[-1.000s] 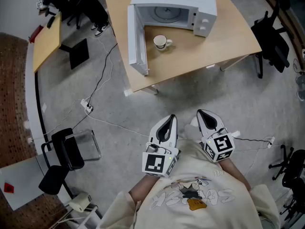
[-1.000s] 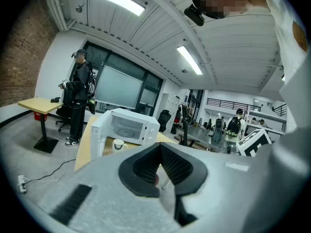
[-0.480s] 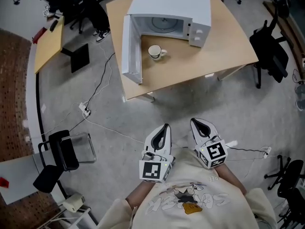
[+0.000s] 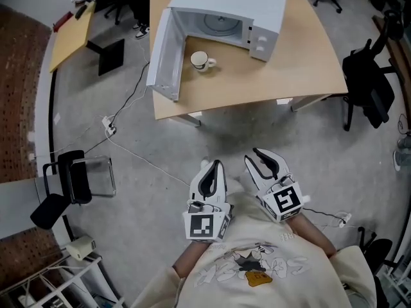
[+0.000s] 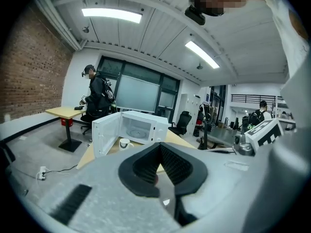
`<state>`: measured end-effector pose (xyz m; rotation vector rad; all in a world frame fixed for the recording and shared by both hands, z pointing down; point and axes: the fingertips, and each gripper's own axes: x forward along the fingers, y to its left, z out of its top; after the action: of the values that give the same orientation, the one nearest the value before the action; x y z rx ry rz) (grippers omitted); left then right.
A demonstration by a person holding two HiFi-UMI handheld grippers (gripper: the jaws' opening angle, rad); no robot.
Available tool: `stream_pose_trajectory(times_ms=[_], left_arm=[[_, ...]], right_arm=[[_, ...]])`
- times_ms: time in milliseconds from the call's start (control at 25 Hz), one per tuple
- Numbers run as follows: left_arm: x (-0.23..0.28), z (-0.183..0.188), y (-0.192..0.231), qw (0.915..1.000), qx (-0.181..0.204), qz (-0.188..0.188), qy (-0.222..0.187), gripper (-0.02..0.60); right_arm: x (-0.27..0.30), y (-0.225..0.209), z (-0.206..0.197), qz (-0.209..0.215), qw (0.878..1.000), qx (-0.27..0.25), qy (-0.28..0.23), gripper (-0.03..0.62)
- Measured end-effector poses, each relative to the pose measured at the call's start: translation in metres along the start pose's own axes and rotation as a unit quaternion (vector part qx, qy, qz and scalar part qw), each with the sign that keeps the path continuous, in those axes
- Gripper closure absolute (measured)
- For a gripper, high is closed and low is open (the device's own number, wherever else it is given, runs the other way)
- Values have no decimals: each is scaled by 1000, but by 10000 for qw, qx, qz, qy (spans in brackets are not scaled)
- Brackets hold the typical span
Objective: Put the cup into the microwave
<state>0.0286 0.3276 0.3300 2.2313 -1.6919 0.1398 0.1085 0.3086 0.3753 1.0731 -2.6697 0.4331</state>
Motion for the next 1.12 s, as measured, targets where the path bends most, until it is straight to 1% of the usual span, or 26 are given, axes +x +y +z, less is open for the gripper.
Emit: stream_pose_trajectory(times_ms=[160,360,480,640,720,880,1000,1120], left_arm=[[8,0,1,9999,-87,111,94,578],[45,1,17,9998,-135,69,140,578],[74,9,39,9997,-163,-3,154,578],[120,35,75,9996,-249,-86,64,578],[146,47,92,9996,-213,-190,35,578],[188,64,115,9987,-149,-473,139,578],[212,64,126,9979,-117,-589,249,578],[233,59,137,9984,-79,-469,308,578]], right_arm=[[2,-15,-2,-7,9999,144,71,479],[31,-40,1,-99,9997,191,114,479],[59,-55,4,-193,9995,187,190,479],[105,-82,23,-429,9989,16,195,484],[130,-97,37,-580,9982,-79,133,488],[167,-116,61,-751,9967,-266,148,487],[190,-131,65,-830,9958,-295,244,487],[214,-148,60,-822,9956,-294,351,483]])
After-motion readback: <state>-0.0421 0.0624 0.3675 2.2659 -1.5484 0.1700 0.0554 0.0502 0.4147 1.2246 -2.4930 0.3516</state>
